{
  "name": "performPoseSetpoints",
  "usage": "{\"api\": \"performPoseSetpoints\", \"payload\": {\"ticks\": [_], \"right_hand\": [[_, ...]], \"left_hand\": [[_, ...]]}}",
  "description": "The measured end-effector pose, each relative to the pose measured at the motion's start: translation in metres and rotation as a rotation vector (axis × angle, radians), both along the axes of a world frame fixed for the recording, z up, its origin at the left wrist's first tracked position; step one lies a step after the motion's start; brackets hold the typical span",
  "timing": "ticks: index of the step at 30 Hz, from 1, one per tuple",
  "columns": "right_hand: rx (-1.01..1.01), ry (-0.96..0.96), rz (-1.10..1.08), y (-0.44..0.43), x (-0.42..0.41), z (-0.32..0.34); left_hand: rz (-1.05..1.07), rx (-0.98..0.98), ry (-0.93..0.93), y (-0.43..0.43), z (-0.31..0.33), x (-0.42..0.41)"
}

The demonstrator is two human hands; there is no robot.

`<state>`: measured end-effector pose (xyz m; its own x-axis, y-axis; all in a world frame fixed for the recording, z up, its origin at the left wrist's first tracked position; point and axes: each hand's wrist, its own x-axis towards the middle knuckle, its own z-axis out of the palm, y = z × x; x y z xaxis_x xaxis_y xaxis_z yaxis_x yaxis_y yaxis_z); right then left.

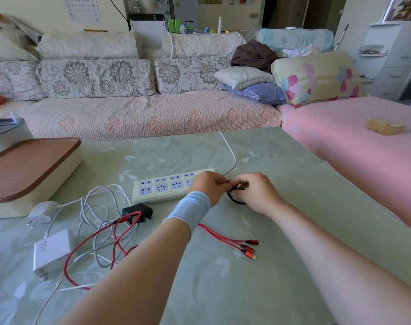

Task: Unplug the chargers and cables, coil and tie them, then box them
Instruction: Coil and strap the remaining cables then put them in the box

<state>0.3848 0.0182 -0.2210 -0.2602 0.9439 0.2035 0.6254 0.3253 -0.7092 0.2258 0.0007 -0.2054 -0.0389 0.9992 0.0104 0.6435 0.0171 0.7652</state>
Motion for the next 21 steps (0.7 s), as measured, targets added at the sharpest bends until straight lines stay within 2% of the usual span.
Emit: {"api": "performPoseSetpoints", "payload": {"ticks": [3, 5, 7, 12, 16, 21], "right_hand": [[-0.017, 0.108, -0.005, -0.002, -0.003, 0.002], [-0.003, 0.143, 0.012, -0.002, -0.006, 0.004], [0.031, 0.135, 0.055, -0.002, -0.009, 0.005], [0.009, 0.072, 0.111, 0.001, -0.011, 0.000], [-0.005, -0.054, 0.116, 0.002, -0.006, -0.007], [0.022, -0.388, 0.113, 0.003, -0.002, -0.013]], "left_hand": [[-0.003, -0.041, -0.084, -0.001, 0.004, -0.003], [-0.046, -0.036, -0.014, -0.001, 0.005, -0.003], [-0.056, -0.048, 0.026, -0.003, 0.005, -0.003], [0.034, -0.026, -0.026, -0.002, 0.006, -0.015], [0.218, -0.085, -0.382, -0.001, 0.012, -0.022], [0.496, -0.072, -0.700, 0.001, 0.019, -0.038]]}}
